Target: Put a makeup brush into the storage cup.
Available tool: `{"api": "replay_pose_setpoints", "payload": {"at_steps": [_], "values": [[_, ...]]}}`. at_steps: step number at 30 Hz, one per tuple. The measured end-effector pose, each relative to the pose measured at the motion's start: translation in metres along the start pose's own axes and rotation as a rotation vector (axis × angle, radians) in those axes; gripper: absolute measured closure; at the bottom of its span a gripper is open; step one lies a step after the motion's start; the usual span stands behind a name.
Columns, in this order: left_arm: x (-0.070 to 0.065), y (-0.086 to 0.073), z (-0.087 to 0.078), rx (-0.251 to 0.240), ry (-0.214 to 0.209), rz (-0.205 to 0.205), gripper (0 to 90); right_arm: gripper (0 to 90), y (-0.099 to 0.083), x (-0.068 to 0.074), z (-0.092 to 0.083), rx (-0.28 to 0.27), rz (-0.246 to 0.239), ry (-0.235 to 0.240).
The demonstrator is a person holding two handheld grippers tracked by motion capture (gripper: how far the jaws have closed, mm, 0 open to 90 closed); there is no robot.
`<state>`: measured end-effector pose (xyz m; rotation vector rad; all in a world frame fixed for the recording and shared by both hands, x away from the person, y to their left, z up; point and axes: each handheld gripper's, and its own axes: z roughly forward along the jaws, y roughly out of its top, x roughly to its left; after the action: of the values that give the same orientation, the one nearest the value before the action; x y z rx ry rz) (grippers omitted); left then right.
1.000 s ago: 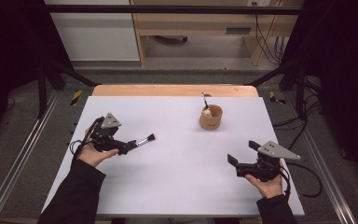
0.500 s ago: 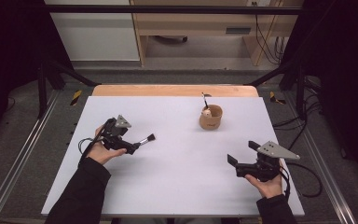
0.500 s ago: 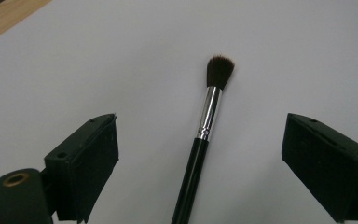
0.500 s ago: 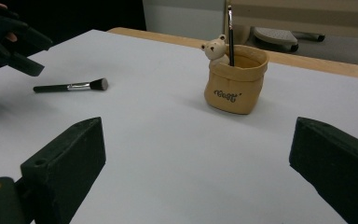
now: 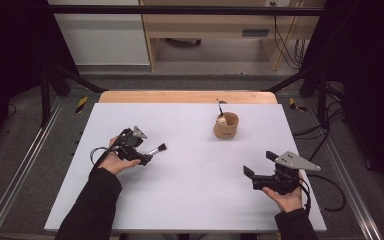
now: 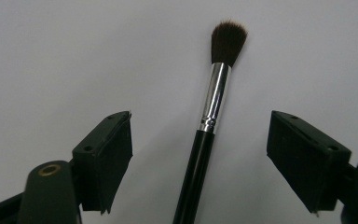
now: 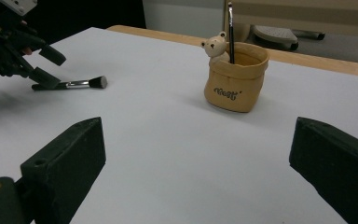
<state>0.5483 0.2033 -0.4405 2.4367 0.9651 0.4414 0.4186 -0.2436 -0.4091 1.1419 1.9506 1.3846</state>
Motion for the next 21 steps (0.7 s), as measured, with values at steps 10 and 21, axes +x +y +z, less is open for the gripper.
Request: {"api": "replay_pose_setpoints", "payload": {"at_steps": [10,21], "values": [[0.000,0.001,0.012,0.043,0.005,0.004,32.7,4.2,0.000,0.000,0.001,0.002,0.002,0.000],[0.002,0.001,0.017,0.077,-0.049,-0.025,46.4,4.2,-0.001,0.001,0.002,0.006,-0.003,0.004]]}}
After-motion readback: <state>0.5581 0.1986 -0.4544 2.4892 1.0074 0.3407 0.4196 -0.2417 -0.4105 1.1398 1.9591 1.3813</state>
